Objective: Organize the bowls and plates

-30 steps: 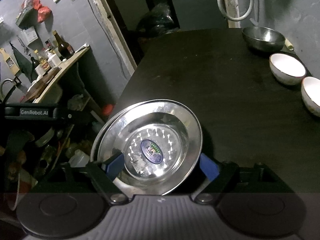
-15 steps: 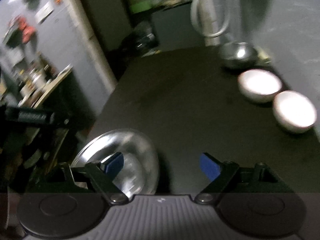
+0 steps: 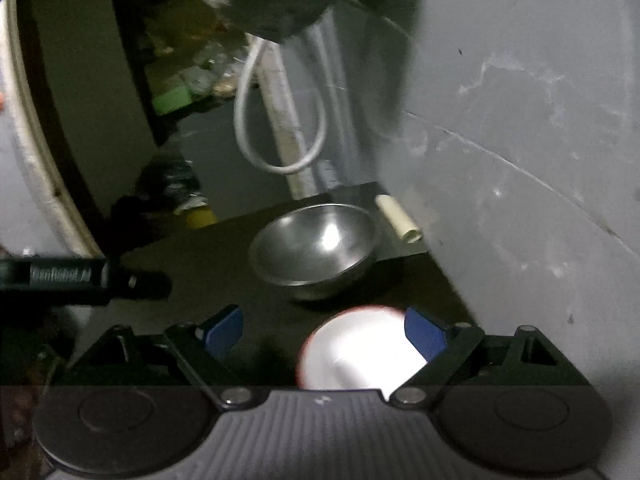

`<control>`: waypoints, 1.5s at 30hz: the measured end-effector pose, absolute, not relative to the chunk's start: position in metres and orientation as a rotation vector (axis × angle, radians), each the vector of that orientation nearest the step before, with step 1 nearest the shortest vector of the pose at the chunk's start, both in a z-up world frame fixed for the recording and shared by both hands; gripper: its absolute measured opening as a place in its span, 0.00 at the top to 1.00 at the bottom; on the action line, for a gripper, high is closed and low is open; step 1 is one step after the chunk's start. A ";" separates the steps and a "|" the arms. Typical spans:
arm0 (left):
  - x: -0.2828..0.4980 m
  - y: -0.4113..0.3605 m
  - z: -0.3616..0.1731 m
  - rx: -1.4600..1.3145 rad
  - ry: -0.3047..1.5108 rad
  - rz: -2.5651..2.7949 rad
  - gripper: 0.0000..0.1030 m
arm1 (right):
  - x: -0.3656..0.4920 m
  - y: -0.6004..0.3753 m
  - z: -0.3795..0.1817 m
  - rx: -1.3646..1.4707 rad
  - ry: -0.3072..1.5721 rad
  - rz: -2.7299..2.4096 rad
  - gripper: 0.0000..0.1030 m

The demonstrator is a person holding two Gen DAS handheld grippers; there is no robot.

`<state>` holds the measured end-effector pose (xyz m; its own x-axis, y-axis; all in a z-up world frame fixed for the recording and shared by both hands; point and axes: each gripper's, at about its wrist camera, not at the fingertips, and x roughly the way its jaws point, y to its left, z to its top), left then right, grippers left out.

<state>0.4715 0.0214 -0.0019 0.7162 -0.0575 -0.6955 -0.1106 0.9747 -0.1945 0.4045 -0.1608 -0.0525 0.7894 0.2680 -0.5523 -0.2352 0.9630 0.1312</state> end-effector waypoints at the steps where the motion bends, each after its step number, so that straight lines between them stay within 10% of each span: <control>1: 0.486 0.018 -0.004 -0.239 0.775 0.034 0.01 | 0.414 -0.160 -0.054 0.062 0.605 0.262 0.14; 15: 0.554 0.002 -0.042 -0.368 0.839 0.016 0.18 | 0.478 -0.156 -0.076 0.048 0.619 0.191 0.44; 25: 0.554 -0.003 -0.053 -0.426 0.880 -0.062 0.79 | 0.498 -0.152 -0.079 0.065 0.675 0.259 0.71; 45: 0.375 0.010 -0.009 -0.367 0.736 -0.170 0.78 | 0.325 -0.145 -0.039 0.030 0.491 0.379 0.73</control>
<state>0.3753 0.0100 -0.0093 0.7308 -0.2783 -0.6233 0.0235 0.9228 -0.3845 0.3254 -0.1447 -0.0394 0.8136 0.3621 -0.4548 -0.3476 0.9301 0.1187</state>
